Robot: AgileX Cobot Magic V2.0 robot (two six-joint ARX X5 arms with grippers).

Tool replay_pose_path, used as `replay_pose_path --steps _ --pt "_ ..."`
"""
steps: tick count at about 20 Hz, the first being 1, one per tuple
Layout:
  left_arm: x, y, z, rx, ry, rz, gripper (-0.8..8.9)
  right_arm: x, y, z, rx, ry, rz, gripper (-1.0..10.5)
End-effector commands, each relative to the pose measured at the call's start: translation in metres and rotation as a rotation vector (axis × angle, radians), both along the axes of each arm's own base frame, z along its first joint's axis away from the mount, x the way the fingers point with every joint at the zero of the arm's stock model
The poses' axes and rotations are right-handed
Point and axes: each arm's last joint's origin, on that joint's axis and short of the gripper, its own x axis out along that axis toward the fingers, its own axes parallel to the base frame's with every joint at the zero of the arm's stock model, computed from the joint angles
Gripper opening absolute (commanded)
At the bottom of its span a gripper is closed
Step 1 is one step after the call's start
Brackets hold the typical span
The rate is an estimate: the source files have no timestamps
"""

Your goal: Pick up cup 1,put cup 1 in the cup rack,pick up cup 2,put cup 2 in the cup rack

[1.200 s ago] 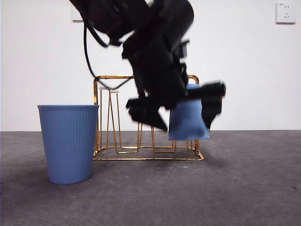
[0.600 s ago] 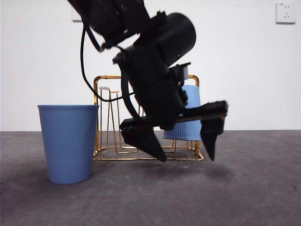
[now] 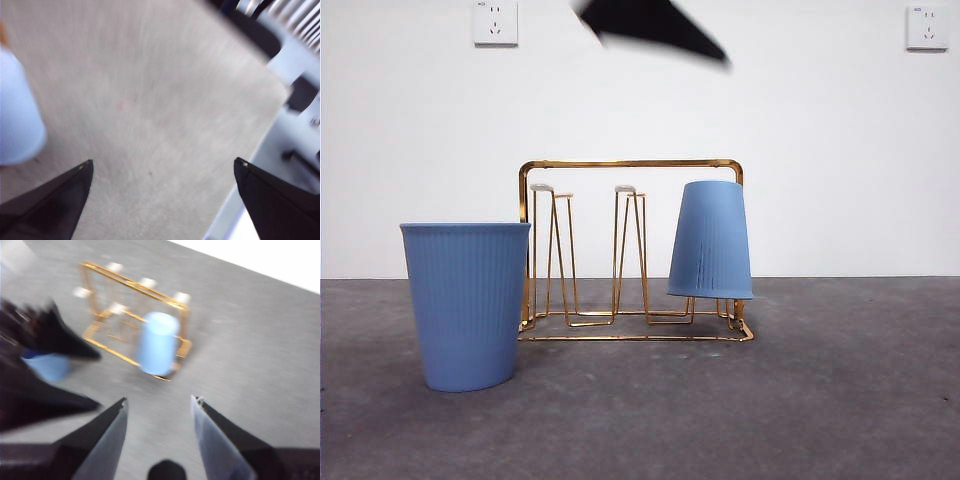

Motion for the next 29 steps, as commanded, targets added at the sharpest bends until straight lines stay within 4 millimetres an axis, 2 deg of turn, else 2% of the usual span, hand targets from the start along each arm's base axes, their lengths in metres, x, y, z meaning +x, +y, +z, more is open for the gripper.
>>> replay_pose_path --steps 1,4,8,9,11,13,16,21,25,28,29 --pt "-0.021 0.035 0.030 -0.012 -0.082 0.031 4.71 0.011 0.014 -0.001 0.062 0.032 0.062 2.2" --pt "-0.051 0.087 0.058 -0.003 -0.167 0.134 4.70 0.037 0.042 -0.008 0.124 0.100 0.185 2.2" --pt "-0.085 0.143 0.074 0.005 -0.220 0.244 4.70 0.080 0.086 -0.035 0.144 0.231 0.273 2.3" --pt "-0.092 0.154 0.076 -0.009 -0.223 0.249 4.70 0.092 0.098 -0.045 0.143 0.262 0.289 2.8" --pt "-0.102 0.169 0.079 -0.035 -0.230 0.254 4.70 0.114 0.118 -0.064 0.153 0.320 0.291 4.8" --pt "-0.109 0.180 0.080 -0.048 -0.233 0.256 4.70 0.132 0.135 -0.085 0.158 0.372 0.289 5.0" --pt "-0.115 0.189 0.078 -0.035 -0.221 0.257 4.70 0.149 0.160 -0.115 0.164 0.441 0.286 5.0" --pt "-0.116 0.190 0.075 -0.013 -0.210 0.252 4.70 0.157 0.201 -0.154 0.149 0.464 0.276 5.0" --pt "-0.116 0.190 0.075 -0.011 -0.213 0.249 4.70 0.162 0.220 -0.179 0.097 0.493 0.228 5.0" --pt "-0.116 0.190 0.075 -0.011 -0.212 0.246 4.70 0.172 0.232 -0.188 0.074 0.503 0.204 4.9" --pt "-0.116 0.190 0.075 -0.011 -0.212 0.245 4.70 0.175 0.236 -0.190 0.065 0.499 0.195 4.6"
